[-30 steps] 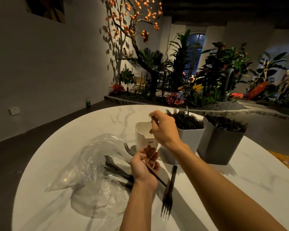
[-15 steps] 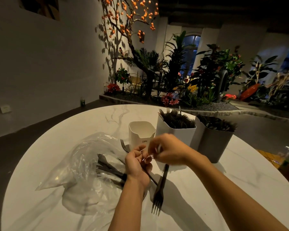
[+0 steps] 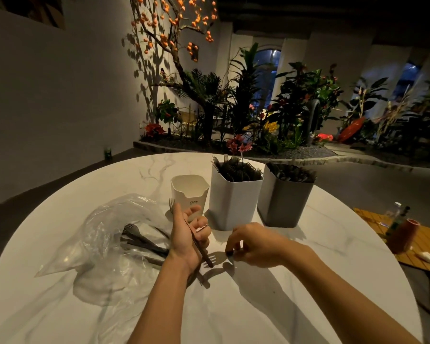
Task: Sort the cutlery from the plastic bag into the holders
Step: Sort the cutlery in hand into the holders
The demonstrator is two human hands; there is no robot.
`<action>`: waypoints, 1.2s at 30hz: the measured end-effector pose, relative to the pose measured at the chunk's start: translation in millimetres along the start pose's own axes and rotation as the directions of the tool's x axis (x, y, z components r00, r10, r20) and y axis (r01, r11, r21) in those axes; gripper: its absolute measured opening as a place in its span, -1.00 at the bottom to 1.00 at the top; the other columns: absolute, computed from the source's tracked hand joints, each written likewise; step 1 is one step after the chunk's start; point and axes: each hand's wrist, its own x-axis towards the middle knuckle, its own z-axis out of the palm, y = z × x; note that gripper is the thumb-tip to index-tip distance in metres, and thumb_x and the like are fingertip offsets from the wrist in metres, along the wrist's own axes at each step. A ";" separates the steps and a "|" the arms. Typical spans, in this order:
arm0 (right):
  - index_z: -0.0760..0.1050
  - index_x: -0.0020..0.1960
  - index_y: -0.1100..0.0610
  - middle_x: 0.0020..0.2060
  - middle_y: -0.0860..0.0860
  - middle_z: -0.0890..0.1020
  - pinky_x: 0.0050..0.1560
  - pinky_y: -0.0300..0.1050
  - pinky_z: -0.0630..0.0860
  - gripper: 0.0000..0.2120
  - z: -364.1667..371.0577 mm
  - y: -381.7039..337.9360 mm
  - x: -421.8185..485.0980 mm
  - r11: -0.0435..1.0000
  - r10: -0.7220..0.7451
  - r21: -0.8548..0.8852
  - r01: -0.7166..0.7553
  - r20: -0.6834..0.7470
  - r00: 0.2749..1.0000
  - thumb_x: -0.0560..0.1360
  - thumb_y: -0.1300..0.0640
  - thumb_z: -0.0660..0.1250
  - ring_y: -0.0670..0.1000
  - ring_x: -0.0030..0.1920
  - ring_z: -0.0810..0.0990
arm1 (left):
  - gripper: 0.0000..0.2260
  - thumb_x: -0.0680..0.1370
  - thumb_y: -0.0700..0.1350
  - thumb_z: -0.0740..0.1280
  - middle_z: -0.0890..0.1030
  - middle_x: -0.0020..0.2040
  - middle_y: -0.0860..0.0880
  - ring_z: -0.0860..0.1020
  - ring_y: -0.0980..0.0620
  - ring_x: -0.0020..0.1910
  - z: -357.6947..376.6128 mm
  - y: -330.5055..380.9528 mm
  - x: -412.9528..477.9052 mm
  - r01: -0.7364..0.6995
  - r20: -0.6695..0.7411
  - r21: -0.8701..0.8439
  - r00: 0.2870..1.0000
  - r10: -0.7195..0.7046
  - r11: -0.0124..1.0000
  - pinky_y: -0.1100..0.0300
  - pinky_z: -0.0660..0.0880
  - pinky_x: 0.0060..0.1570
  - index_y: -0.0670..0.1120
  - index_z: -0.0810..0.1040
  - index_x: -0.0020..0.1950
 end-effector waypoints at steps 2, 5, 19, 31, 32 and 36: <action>0.66 0.17 0.06 0.08 -0.02 0.60 0.00 -0.25 0.57 -0.80 -7.1 6.9 -4.6 1.000 0.019 0.014 -0.018 -0.043 0.999 0.56 0.20 0.41 -0.03 0.04 0.57 | -0.46 0.63 0.37 0.04 0.35 -0.35 0.02 0.24 0.13 -0.49 2.8 -0.2 -0.9 0.003 0.021 -0.015 1.000 -0.003 1.000 0.24 0.13 -0.45 -0.08 0.46 0.16; 0.66 0.14 0.06 0.02 -0.05 0.59 -0.06 -0.28 0.54 -0.81 -12.2 16.9 -7.9 0.997 0.079 -0.003 -0.079 -0.111 0.991 0.55 0.22 0.41 -0.04 -0.01 0.57 | -0.50 0.67 0.30 0.04 0.35 -0.35 0.01 0.26 0.12 -0.46 5.6 -1.4 -2.2 0.000 0.044 -0.021 0.999 0.001 1.000 0.27 0.21 -0.48 -0.11 0.47 0.14; 0.63 0.12 0.10 -0.08 -0.09 0.64 -0.11 -0.23 0.65 -0.87 9.5 -17.9 18.6 0.792 0.167 0.610 0.025 -0.257 0.952 0.60 0.17 0.37 -0.03 -0.08 0.69 | -0.42 0.52 0.36 0.09 0.72 0.13 -0.09 0.68 -0.03 0.17 19.5 -25.1 -12.4 -0.029 0.144 0.385 0.989 -0.029 0.923 0.03 0.62 0.05 0.00 0.59 0.27; 0.54 0.09 0.19 -0.03 0.13 0.64 -0.03 0.03 0.70 -0.85 1.4 -2.3 11.2 0.732 0.126 0.680 0.050 -0.206 0.970 0.55 0.18 0.43 0.09 -0.05 0.70 | -0.24 0.52 0.49 0.00 0.61 0.30 -0.07 0.64 -0.01 0.22 26.7 -34.1 -12.5 -0.053 0.163 0.501 0.986 -0.034 0.864 -0.08 0.61 0.20 0.05 0.28 0.56; 0.53 0.10 0.18 -0.03 0.11 0.64 -0.03 0.03 0.70 -0.84 1.5 -3.7 10.9 0.740 0.125 0.671 0.050 -0.209 0.970 0.56 0.17 0.43 0.08 -0.04 0.70 | -0.22 0.50 0.53 0.03 0.59 0.33 -0.06 0.62 -0.01 0.25 27.6 -34.3 -13.6 -0.059 0.156 0.497 0.987 -0.022 0.866 -0.10 0.60 0.21 0.10 0.22 0.60; 0.50 0.13 0.16 -0.02 0.08 0.62 -0.07 -0.02 0.70 -0.81 -1.2 -5.7 9.2 0.744 0.144 0.668 0.013 -0.180 0.973 0.56 0.16 0.42 0.06 -0.04 0.69 | -0.16 0.40 0.61 0.10 0.60 0.30 -0.07 0.57 -0.06 0.31 34.0 -32.1 -22.2 -0.029 0.150 0.472 0.988 -0.048 0.881 -0.27 0.50 0.30 0.07 0.43 0.46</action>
